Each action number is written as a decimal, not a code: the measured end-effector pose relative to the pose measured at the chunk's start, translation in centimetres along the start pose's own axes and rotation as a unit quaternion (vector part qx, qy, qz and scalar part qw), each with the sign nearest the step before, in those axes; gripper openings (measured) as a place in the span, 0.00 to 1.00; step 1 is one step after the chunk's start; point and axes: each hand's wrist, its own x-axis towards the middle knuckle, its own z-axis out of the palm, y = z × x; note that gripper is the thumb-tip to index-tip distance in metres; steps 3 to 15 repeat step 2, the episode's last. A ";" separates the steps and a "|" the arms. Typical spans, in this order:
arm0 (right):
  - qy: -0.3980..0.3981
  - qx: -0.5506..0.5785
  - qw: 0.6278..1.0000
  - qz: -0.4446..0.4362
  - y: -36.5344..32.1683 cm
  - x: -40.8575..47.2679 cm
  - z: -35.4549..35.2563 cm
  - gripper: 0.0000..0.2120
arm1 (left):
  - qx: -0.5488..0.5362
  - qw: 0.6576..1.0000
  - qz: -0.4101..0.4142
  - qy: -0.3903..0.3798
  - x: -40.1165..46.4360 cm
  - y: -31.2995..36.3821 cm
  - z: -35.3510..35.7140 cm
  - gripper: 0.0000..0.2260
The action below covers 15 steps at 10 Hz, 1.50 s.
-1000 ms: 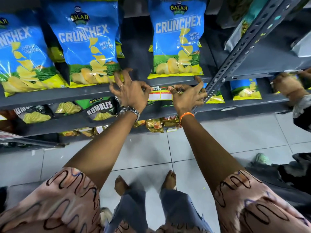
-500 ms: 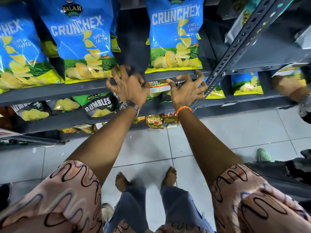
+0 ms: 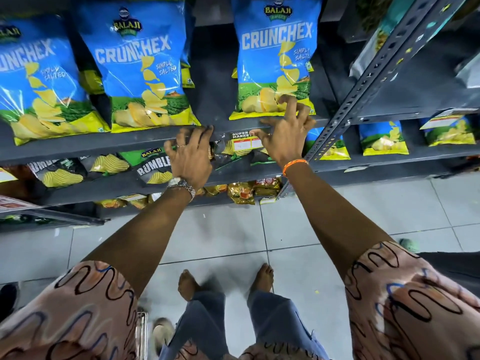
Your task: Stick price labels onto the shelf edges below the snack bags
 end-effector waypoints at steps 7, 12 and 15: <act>0.033 -0.023 0.999 0.003 0.5 -1.1 0.5 0.16 | 0.007 1.000 0.010 -0.018 0.1 0.9 0.5 0.30; 0.033 -0.023 0.999 0.003 0.5 -1.1 0.5 0.16 | 0.007 1.000 0.010 -0.018 0.1 0.9 0.5 0.30; 0.033 -0.023 0.999 0.003 0.5 -1.1 0.5 0.16 | 0.007 1.000 0.010 -0.018 0.1 0.9 0.5 0.30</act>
